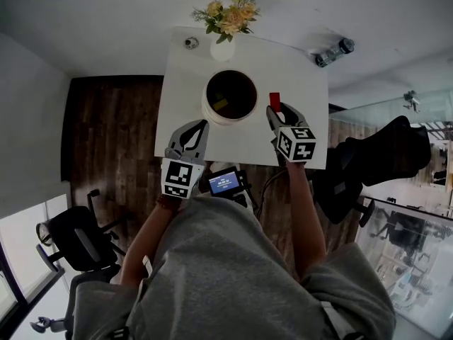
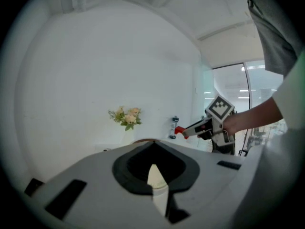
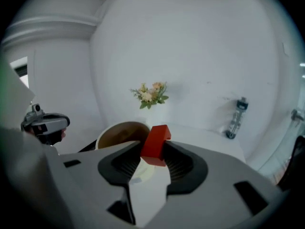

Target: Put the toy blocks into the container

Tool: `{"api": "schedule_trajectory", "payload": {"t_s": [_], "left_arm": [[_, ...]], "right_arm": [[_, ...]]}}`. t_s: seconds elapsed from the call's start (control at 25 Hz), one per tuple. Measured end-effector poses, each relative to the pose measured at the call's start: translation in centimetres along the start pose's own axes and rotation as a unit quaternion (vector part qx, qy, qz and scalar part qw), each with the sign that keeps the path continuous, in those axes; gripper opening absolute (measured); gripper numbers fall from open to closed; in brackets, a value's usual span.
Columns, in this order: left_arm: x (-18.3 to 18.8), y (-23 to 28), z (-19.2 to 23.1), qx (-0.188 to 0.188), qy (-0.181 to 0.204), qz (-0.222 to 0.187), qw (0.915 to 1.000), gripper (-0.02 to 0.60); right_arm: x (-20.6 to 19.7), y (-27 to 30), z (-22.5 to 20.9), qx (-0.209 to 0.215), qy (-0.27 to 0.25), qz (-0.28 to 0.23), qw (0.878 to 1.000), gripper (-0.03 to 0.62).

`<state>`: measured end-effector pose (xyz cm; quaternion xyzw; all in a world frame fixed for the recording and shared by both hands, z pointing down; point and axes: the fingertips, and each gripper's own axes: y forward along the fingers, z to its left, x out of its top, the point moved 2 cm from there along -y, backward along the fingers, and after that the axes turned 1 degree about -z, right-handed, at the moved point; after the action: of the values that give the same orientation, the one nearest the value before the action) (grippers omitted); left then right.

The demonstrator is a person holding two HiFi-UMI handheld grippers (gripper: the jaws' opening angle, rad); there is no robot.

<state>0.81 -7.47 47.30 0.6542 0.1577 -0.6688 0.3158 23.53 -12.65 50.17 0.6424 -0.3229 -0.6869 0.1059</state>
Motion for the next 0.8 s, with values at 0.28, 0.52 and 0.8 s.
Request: {"api": "schedule_trajectory", "payload": {"t_s": [0.28,0.52,0.8], "left_arm": [[0.5,0.2,1.2,0.022,-0.003,-0.002,0.9998,0.006],[0.4,0.2,2.6,0.046,-0.008,-0.001,0.9989,0.006],[0.3,0.0,3.8,0.065,-0.014,0.001,0.9978,0.006]], "right_arm": [[6.1,2.8,2.4,0.036,-0.077,-0.020,0.996,0.160],[5.2,6.5,4.7,0.064,-0.118,0.019,0.991,0.160],[3.1,8.5,5.1,0.071,-0.152,0.065,0.984,0.161]]}}
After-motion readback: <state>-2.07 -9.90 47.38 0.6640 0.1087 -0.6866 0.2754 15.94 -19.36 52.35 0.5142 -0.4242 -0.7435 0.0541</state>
